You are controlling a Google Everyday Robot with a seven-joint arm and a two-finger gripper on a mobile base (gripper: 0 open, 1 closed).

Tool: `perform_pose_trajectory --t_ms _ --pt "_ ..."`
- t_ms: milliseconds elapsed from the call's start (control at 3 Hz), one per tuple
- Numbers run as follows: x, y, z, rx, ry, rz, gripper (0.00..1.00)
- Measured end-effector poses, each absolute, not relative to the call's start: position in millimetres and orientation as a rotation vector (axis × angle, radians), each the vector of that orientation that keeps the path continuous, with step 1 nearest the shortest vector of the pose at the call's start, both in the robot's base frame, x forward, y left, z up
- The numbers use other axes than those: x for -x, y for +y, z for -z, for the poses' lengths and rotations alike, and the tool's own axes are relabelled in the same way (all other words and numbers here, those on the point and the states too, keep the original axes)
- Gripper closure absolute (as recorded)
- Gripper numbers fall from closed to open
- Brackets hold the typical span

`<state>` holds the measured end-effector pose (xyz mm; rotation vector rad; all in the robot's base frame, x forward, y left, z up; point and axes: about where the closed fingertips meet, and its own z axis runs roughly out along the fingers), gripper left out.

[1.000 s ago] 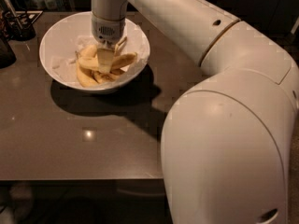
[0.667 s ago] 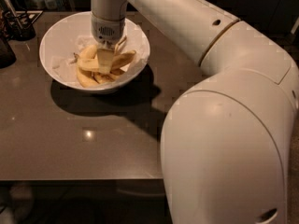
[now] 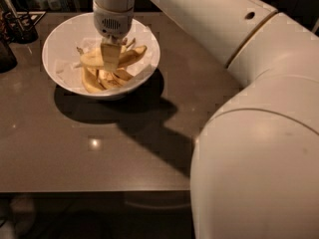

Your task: Pick banana from white bowl

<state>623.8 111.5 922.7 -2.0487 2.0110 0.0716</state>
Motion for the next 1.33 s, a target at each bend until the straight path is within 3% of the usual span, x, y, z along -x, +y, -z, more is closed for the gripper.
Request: perform_pose_trajectory --t_ms 1333 --pt "-506 81 -996 1.888 2.037 -0.011 1.00"
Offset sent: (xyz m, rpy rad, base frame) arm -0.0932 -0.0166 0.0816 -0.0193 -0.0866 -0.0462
